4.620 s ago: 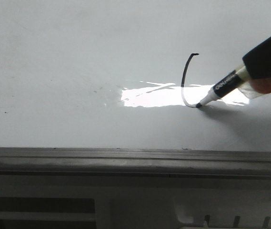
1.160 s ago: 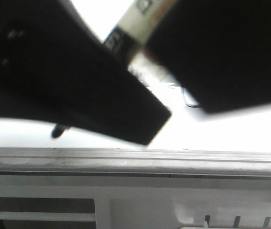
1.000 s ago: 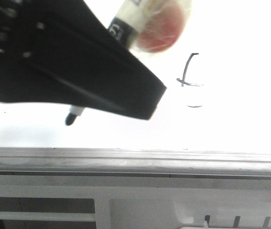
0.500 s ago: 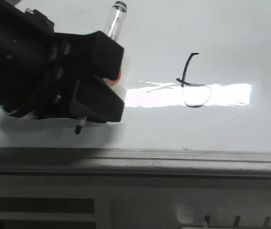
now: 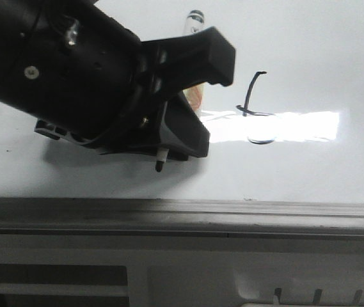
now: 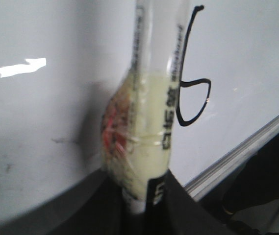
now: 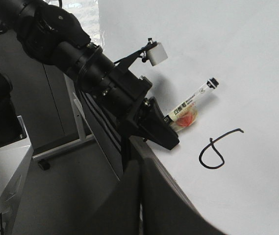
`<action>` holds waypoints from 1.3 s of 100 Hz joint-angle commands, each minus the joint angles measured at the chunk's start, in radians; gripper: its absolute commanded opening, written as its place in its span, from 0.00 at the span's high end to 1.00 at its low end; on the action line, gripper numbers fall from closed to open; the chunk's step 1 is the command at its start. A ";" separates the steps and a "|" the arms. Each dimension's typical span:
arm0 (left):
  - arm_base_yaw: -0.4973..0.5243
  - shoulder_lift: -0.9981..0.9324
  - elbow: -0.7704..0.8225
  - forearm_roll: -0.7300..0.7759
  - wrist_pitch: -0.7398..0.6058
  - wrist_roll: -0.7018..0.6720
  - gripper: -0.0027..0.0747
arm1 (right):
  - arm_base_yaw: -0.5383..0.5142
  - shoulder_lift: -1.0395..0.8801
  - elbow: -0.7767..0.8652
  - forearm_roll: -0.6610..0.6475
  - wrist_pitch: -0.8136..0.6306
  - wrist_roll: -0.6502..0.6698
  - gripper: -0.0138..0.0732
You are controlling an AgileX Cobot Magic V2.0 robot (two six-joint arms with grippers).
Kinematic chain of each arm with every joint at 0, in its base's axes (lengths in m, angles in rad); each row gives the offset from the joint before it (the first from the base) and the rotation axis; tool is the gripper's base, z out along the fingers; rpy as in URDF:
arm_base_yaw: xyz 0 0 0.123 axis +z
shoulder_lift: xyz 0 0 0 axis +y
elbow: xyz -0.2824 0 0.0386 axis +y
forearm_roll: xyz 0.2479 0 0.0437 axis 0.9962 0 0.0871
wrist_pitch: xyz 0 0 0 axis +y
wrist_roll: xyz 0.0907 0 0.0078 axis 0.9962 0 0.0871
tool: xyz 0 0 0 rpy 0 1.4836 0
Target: Write number 6 on whiteboard
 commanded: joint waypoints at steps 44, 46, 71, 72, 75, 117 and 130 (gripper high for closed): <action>0.003 0.022 -0.016 -0.004 -0.273 -0.004 0.99 | -0.004 0.011 -0.029 -0.030 -0.065 0.002 0.91; 0.003 0.022 -0.016 -0.004 -0.275 -0.004 0.99 | -0.004 0.011 -0.029 -0.030 -0.065 0.002 0.91; 0.003 0.024 -0.016 -0.004 -0.300 -0.004 0.89 | -0.004 0.011 -0.029 -0.030 -0.065 0.002 0.91; 0.003 0.024 -0.016 -0.004 -0.300 -0.004 0.89 | -0.004 0.011 -0.029 -0.030 -0.065 0.002 0.91; 0.003 0.024 -0.016 -0.004 -0.304 -0.004 0.82 | -0.004 0.011 -0.029 -0.030 -0.065 0.002 0.91; 0.003 0.024 -0.016 -0.004 -0.375 -0.004 0.42 | -0.004 0.011 -0.029 -0.030 -0.102 0.002 0.91; 0.003 -0.008 -0.016 -0.004 -0.352 -0.004 0.33 | -0.004 0.011 -0.029 -0.030 -0.093 0.002 0.91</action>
